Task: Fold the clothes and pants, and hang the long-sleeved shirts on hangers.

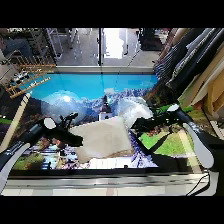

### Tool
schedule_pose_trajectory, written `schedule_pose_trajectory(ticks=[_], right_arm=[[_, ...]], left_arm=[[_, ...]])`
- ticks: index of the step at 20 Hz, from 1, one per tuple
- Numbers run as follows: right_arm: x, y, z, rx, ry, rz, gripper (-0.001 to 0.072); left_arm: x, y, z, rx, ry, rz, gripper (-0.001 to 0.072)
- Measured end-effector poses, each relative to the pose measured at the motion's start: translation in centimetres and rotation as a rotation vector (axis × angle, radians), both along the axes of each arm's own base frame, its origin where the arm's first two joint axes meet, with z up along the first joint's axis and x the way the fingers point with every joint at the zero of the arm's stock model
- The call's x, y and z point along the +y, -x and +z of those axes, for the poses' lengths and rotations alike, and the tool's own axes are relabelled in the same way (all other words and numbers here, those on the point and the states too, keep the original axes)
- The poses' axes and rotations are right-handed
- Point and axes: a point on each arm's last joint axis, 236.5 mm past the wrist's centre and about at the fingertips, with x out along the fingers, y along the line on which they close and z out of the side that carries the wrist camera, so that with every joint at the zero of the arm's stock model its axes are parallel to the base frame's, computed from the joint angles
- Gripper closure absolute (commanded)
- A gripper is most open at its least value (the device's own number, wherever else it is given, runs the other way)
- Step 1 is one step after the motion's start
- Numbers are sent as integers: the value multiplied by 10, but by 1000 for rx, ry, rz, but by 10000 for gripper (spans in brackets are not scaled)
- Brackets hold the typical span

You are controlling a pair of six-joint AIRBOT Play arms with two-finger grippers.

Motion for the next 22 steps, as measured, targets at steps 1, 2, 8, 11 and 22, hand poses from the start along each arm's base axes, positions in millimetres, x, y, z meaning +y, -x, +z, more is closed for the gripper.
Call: schedule_pose_trajectory(ticks=[1,2,8,11,22], right_arm=[[5,0,-2,7,-28,25,4],[10,1,-5,13,-46,49,5],[37,1,-15,4,-103,127,5],[42,5,-31,20,-29,152,10],[82,-1,-18,26,-38,91,700]], left_arm=[[0,0,-1,3,0,-1,693],[-1,1,-2,6,-1,-2,693],[-1,1,-4,11,-2,-4,693],[-1,1,-4,11,-2,-4,693],[4,3,7,9,8,-2,693]])
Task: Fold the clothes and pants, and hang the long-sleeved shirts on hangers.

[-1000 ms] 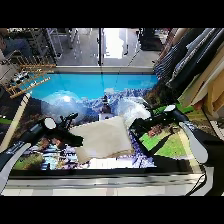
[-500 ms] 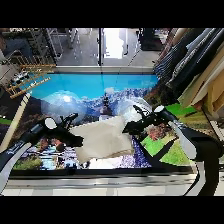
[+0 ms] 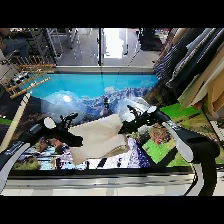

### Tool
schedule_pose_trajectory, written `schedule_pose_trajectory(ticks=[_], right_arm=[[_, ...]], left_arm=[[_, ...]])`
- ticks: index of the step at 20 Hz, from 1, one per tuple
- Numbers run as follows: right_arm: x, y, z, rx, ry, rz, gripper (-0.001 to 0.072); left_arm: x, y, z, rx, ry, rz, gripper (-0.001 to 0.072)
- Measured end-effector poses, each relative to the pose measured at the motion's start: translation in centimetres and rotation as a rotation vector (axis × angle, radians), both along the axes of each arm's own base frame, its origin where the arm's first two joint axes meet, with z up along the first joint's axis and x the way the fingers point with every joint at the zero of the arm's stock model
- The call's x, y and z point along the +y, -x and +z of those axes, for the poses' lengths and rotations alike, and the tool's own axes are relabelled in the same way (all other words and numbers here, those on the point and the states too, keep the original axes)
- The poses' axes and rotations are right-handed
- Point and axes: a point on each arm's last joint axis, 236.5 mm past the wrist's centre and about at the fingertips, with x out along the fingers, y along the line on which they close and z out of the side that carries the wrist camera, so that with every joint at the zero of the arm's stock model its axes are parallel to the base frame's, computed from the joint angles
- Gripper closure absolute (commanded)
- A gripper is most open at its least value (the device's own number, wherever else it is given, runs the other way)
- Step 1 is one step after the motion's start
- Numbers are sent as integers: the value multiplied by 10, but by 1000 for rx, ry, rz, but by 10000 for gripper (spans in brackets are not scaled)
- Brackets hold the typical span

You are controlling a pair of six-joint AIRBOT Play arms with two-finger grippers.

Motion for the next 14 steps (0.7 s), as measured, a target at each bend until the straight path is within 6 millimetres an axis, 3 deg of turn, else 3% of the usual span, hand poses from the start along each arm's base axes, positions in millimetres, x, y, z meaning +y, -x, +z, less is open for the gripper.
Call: schedule_pose_trajectory(ticks=[3,6,10,12,14], right_arm=[[-23,-22,32,-42,-13,-141,700],[-83,-35,76,-100,-16,-363,700],[-209,-21,139,-247,21,-772,700],[-278,6,164,-334,87,-981,700],[-347,44,177,-399,205,-1176,701]], left_arm=[[10,11,27,-7,15,-21,693],[24,27,58,-39,5,-55,693],[35,39,87,-111,-16,-73,693],[37,42,94,-129,-21,-79,693],[38,43,96,-136,-25,-80,693]])
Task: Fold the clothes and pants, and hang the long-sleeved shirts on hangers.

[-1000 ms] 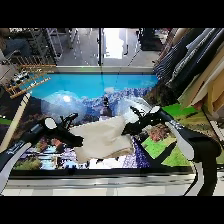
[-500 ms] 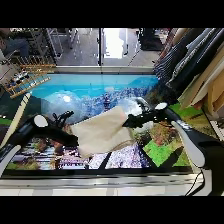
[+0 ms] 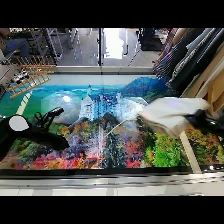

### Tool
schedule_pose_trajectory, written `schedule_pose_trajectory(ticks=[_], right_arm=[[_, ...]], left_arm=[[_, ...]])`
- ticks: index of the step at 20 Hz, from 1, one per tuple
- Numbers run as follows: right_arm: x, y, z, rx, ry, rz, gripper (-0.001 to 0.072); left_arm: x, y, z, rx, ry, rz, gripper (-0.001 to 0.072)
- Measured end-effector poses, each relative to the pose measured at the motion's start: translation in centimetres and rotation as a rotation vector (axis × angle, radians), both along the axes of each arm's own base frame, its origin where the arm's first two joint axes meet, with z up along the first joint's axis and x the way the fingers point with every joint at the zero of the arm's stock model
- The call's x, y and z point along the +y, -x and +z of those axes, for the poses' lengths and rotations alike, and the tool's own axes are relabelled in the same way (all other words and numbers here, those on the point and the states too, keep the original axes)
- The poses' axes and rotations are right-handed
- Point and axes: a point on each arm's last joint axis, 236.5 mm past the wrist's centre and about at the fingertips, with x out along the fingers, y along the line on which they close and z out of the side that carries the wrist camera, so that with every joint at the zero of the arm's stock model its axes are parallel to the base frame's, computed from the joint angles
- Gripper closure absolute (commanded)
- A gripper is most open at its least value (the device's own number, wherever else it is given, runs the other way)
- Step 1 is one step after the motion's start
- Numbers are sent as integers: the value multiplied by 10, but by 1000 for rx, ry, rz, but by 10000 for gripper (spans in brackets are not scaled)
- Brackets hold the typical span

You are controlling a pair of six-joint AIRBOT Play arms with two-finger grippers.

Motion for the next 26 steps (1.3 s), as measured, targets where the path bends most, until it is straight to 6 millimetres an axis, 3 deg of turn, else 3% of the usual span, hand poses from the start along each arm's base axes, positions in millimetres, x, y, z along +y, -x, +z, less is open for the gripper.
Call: schedule_pose_trajectory(ticks=[2,5,7,10,11,12,13,15,17,18,20,23,24,26], right_arm=[[-62,46,-3,39,84,-200,701],[-121,122,-46,228,143,-376,700],[-137,176,-93,416,119,-416,699],[-140,242,-144,641,41,-418,693],[-140,260,-153,699,26,-420,572],[-142,274,-157,741,25,-424,207],[-144,285,-157,773,27,-424,36],[-153,297,-146,805,34,-440,28],[-162,288,-127,781,24,-476,30],[-164,269,-116,725,13,-480,32],[-151,208,-93,579,-23,-409,36],[-80,108,-67,434,-31,-112,48],[-46,84,-66,429,-6,16,136],[22,55,-73,454,74,250,352]], left_arm=[[1,1,0,0,-3,-1,693],[1,1,-1,3,-4,1,693],[1,1,-2,5,-5,0,693],[2,4,-3,17,-6,-5,693],[2,6,-3,23,-7,-8,693],[2,7,-3,29,-7,-11,692],[3,9,-3,34,-11,-14,692],[9,9,-4,35,-42,-22,692],[24,7,0,23,-112,-31,692],[34,6,5,19,-158,-33,692],[60,2,20,4,-274,-23,692],[107,-19,42,-73,-456,85,692],[126,-32,49,-112,-509,167,692],[156,-51,62,-175,-569,337,691]])
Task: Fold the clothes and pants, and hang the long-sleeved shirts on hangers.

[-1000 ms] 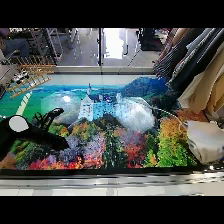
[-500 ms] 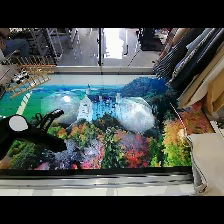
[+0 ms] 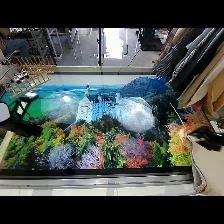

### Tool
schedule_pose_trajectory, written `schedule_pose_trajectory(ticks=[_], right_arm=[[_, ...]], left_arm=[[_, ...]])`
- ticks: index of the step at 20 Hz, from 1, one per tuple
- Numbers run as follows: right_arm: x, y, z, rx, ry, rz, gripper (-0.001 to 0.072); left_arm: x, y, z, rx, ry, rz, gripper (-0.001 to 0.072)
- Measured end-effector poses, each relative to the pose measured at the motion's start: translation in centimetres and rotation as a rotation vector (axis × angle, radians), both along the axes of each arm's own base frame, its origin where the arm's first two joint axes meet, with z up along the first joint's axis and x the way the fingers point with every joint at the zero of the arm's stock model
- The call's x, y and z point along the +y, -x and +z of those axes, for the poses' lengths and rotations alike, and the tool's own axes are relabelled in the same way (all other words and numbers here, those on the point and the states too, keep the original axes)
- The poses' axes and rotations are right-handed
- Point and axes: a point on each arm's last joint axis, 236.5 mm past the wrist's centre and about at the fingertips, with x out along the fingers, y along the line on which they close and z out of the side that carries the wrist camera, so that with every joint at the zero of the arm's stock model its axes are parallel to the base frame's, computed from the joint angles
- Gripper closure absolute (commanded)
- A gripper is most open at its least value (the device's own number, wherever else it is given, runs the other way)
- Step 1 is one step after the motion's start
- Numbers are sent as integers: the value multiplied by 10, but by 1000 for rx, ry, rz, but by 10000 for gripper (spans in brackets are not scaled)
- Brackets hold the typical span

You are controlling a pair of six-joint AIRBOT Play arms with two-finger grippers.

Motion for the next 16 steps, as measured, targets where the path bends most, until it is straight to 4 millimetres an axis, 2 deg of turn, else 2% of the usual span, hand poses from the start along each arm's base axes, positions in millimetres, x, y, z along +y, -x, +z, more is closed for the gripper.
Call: schedule_pose_trajectory(ticks=[1,2,4,7,12,16], right_arm=[[28,-10,-6,10,43,101,533],[48,-17,-10,12,95,181,681],[77,-33,-15,-24,207,306,694],[94,-59,-11,-123,347,390,695],[100,-95,7,-282,451,389,695],[100,-106,15,-335,477,379,696]], left_arm=[[12,-7,5,-43,-12,76,691],[23,-12,10,-77,-20,138,691],[36,-17,15,-121,-29,214,691],[46,-21,20,-158,-36,271,691],[52,-24,22,-177,-39,301,691],[52,-24,23,-182,-40,307,691]])
